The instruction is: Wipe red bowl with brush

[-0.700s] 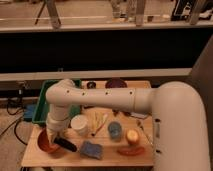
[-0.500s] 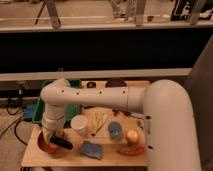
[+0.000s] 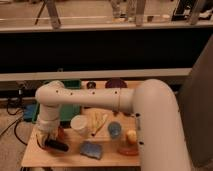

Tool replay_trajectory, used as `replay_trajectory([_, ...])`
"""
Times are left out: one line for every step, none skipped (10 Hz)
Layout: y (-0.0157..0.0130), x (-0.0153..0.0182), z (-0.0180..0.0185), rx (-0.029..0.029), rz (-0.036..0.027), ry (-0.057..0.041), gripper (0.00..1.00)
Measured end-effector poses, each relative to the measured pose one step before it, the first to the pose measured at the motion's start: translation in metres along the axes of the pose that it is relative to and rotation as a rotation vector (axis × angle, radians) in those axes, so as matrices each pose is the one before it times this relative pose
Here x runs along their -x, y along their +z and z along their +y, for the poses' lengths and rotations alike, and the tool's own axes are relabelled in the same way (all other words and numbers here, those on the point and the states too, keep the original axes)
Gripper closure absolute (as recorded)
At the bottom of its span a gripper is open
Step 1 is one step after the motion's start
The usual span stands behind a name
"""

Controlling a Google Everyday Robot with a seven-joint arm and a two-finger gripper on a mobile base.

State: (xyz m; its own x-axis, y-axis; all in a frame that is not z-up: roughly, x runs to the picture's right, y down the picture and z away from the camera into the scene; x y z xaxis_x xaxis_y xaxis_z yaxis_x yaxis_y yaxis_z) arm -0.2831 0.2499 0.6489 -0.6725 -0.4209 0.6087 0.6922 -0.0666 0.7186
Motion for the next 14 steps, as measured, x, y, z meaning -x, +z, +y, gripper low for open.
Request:
replay_trajectory([0.00479, 0.00876, -0.00496, -0.00609, -0.02439, -0.00328, 1.0])
replay_trajectory([0.00475, 0.01038, -0.00134, -0.00765, -0.0197, 0.01561, 1.0])
replay_trajectory([0.00164, 0.00577, 0.00142, -0.00501, -0.00706, 0.01365, 1.0])
replay_trajectory([0.00103, 0.00739, 0.00363, 0.00118, -0.00802, 0.0202, 1.0])
replay_trajectory([-0.00173, 0.00647, 0.00474, 0.00527, 0.00062, 0.02104, 1.0])
replay_trajectory([-0.00347, 0.0054, 0.00631, 0.00816, 0.00553, 0.02004, 1.0])
replay_trajectory([-0.00676, 0.00597, 0.00849, 0.014, 0.0137, 0.02416, 1.0])
replay_trajectory([-0.00564, 0.00303, 0.00608, 0.01631, 0.0104, 0.01501, 1.0])
replay_trajectory([-0.00365, -0.00074, 0.00235, 0.01191, 0.00965, 0.00729, 1.0])
replay_trajectory([-0.00329, -0.0024, 0.00102, 0.01107, 0.00972, -0.00028, 1.0])
replay_trajectory([-0.00331, -0.00401, 0.0019, 0.00882, 0.01073, 0.0009, 1.0])
replay_trajectory([-0.00184, -0.00638, 0.0001, 0.00658, 0.01067, -0.00946, 1.0])
replay_trajectory([-0.00043, -0.00693, -0.00035, 0.00168, 0.00884, -0.01054, 1.0])
replay_trajectory([0.00181, -0.01195, -0.00241, 0.00264, 0.00712, -0.02217, 1.0])
